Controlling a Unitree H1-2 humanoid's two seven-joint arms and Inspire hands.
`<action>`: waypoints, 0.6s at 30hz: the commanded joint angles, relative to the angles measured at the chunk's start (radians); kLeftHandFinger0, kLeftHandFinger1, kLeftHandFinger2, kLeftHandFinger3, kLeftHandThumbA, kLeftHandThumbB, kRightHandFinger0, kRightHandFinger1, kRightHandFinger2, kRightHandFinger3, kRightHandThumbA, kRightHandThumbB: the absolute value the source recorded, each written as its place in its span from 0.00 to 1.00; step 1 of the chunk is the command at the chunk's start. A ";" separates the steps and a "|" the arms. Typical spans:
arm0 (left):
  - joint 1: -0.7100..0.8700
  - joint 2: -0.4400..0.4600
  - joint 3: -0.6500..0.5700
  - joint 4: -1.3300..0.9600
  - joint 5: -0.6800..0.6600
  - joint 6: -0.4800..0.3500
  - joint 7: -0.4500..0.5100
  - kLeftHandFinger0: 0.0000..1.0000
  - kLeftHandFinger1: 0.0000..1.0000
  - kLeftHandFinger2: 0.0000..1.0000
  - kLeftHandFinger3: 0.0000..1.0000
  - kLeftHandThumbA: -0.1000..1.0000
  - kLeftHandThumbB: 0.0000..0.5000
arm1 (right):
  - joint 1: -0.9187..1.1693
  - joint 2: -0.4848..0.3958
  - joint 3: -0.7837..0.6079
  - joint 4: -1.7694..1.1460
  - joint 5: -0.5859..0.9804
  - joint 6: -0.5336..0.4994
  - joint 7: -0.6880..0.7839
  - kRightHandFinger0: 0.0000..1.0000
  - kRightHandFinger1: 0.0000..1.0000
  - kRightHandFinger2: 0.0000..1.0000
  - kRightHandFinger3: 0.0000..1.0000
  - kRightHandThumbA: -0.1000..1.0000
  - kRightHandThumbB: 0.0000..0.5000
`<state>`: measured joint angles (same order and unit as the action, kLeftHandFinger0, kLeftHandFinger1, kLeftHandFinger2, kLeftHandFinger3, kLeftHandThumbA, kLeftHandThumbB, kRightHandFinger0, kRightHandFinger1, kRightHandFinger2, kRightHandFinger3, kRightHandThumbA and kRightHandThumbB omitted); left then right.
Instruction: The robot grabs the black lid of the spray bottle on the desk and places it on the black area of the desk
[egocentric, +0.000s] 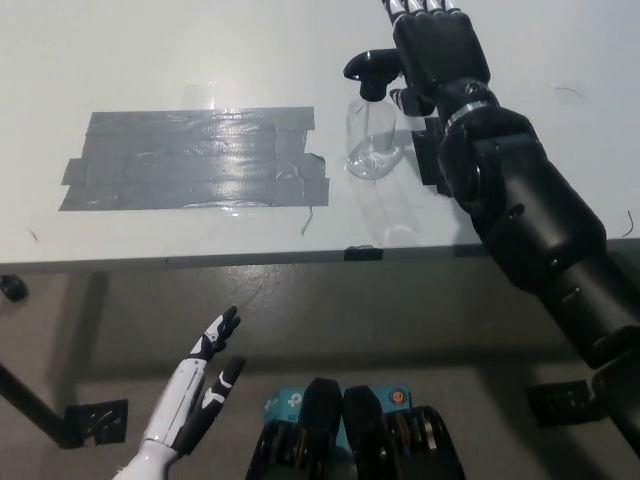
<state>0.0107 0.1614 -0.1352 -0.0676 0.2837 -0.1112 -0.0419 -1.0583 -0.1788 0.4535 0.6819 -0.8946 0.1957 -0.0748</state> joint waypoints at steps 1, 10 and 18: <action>-0.015 0.014 0.008 -0.029 -0.002 -0.009 -0.008 1.00 1.00 1.00 1.00 1.00 0.11 | -0.078 -0.012 0.003 -0.003 -0.006 0.016 0.007 1.00 1.00 1.00 1.00 0.86 0.94; -0.027 0.019 0.006 -0.027 0.000 -0.014 -0.016 1.00 1.00 1.00 1.00 1.00 0.11 | -0.103 -0.003 0.015 0.046 -0.001 0.012 0.001 1.00 1.00 1.00 1.00 0.84 0.93; -0.031 0.021 0.006 -0.034 -0.007 -0.007 -0.029 1.00 1.00 1.00 1.00 1.00 0.12 | -0.128 0.000 0.040 0.137 -0.009 0.008 -0.029 1.00 1.00 1.00 1.00 0.83 0.92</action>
<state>-0.0083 0.1665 -0.1339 -0.0679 0.2834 -0.1112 -0.0596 -1.1036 -0.1776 0.4877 0.8037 -0.8947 0.2041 -0.0698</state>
